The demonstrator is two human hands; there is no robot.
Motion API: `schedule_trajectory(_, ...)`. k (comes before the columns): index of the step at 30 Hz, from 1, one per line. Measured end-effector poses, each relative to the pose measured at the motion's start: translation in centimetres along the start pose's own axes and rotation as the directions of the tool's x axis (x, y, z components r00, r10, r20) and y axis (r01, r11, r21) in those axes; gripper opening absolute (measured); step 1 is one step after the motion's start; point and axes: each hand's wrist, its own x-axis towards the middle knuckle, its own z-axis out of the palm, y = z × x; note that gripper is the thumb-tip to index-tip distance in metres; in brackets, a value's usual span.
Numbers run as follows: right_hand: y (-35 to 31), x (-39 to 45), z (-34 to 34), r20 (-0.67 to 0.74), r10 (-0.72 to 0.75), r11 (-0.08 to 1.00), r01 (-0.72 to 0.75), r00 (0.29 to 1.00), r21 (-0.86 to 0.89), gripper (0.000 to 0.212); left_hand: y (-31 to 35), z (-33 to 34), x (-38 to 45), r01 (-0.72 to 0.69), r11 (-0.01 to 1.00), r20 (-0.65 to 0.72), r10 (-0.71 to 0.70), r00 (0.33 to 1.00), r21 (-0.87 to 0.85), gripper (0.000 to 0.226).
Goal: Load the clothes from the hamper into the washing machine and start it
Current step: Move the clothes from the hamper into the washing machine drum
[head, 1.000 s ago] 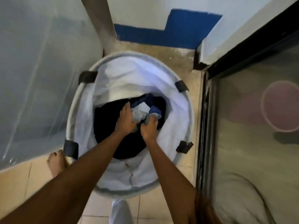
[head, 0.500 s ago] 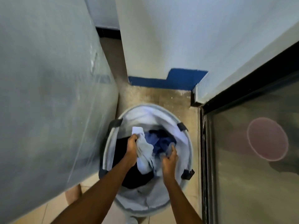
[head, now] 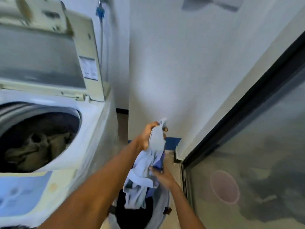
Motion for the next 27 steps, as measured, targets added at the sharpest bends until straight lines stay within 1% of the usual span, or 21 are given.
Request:
schedule_trajectory(1,-2.0,-1.2,-0.4,-0.007,-0.014,1.0,0.014,1.0,-0.01,0.018,1.8,0.5,-0.7,-0.034,0.999,-0.021,0.034,0.999,-0.015,0.022)
schedule_trajectory(2,-3.6,-2.0,-0.9,-0.029,-0.035,0.999,0.034,0.999,-0.012,0.021,3.7,1.3,-2.0,-0.067,0.998,-0.024,0.067,0.997,0.001,0.026)
schedule_trajectory(3,-5.9,-3.2,-1.2,-0.064,-0.05,0.999,0.051,0.997,0.008,0.028,5.6,2.3,-3.5,-0.101,0.994,-0.01,0.101,0.995,0.034,0.029)
schedule_trajectory(4,-8.1,-4.1,-1.6,-0.098,-0.072,0.997,0.075,0.993,0.027,0.031,7.1,3.0,-4.5,-0.135,0.99,-0.033,0.137,0.99,0.046,0.029)
schedule_trajectory(6,-12.4,-5.6,-2.3,-0.165,-0.046,0.991,0.066,0.985,0.115,0.027,9.1,3.4,-5.0,-0.222,0.973,-0.074,0.227,0.971,0.061,0.029)
schedule_trajectory(8,-16.2,-6.8,-3.0,-0.207,-0.097,0.968,0.14,0.974,0.206,0.021,10.8,3.7,-6.1,-0.264,0.94,-0.122,0.294,0.948,0.215,0.026)
schedule_trajectory(9,-18.0,-7.4,-3.4,-0.226,-0.151,0.953,0.203,0.962,0.224,0.019,11.5,3.8,-6.2,-0.271,0.91,-0.141,0.327,0.934,0.315,0.032)
schedule_trajectory(11,-21.6,-8.8,-4.5,-0.258,-0.239,0.919,0.304,0.936,0.25,0.018,12.6,4.3,-7.7,-0.25,0.8,-0.15,0.387,0.91,0.545,0.048)
schedule_trajectory(12,-23.2,-9.3,-5.0,-0.28,-0.281,0.896,0.356,0.918,0.266,0.023,13.1,4.4,-8.7,-0.26,0.743,-0.147,0.432,0.89,0.616,0.049)
schedule_trajectory(14,-26.0,-10.3,-5.9,-0.335,-0.335,0.838,0.441,0.881,0.321,0.035,14.2,4.1,-10.4,-0.346,0.655,-0.153,0.579,0.801,0.672,0.041)
schedule_trajectory(15,-27.1,-10.6,-6.4,-0.363,-0.334,0.806,0.463,0.87,0.368,0.038,14.8,3.6,-11.0,-0.391,0.628,-0.157,0.638,0.754,0.673,0.047)
schedule_trajectory(16,-28.2,-11.2,-6.8,-0.389,-0.335,0.767,0.488,0.858,0.417,0.038,15.3,3.0,-11.6,-0.429,0.623,-0.161,0.669,0.726,0.654,0.059)
schedule_trajectory(17,-29.2,-11.9,-7.1,-0.404,-0.332,0.726,0.504,0.852,0.467,0.034,15.6,2.5,-12.2,-0.464,0.624,-0.151,0.683,0.715,0.628,0.068)
schedule_trajectory(18,-30.3,-12.3,-7.5,-0.416,-0.335,0.69,0.52,0.846,0.503,0.029,15.9,2.0,-12.4,-0.504,0.595,-0.117,0.71,0.694,0.626,0.07)
schedule_trajectory(20,-32.4,-12.8,-7.9,-0.413,-0.368,0.644,0.549,0.833,0.533,0.025,16.6,1.8,-13.2,-0.561,0.46,0.013,0.765,0.644,0.688,0.062)
schedule_trajectory(22,-33.9,-13.0,-8.0,-0.375,-0.4,0.666,0.546,0.836,0.507,0.026,17.2,2.6,-13.8,-0.613,0.303,0.189,0.772,0.606,0.73,0.058)
schedule_trajectory(23,-34.2,-13.5,-7.9,-0.357,-0.407,0.691,0.539,0.841,0.481,0.027,17.5,3.2,-14.0,-0.633,0.218,0.263,0.774,0.575,0.743,0.054)
schedule_trajectory(24,-34.4,-13.6,-7.9,-0.343,-0.419,0.707,0.539,0.841,0.458,0.028,17.9,3.7,-13.9,-0.642,0.137,0.318,0.78,0.54,0.754,0.046)
schedule_trajectory(25,-34.5,-13.9,-8.1,-0.342,-0.423,0.715,0.542,0.839,0.442,0.029,18.4,4.1,-13.9,-0.644,0.092,0.337,0.791,0.51,0.76,0.036)
schedule_trajectory(26,-34.5,-14.1,-8.4,-0.357,-0.437,0.702,0.561,0.826,0.439,0.03,19.1,4.4,-13.9,-0.642,0.119,0.309,0.801,0.513,0.758,0.024)
schedule_trajectory(27,-34.3,-14.0,-8.7,-0.37,-0.449,0.704,0.577,0.813,0.413,0.03,19.7,4.7,-13.9,-0.644,0.188,0.272,0.793,0.545,0.741,0.01)
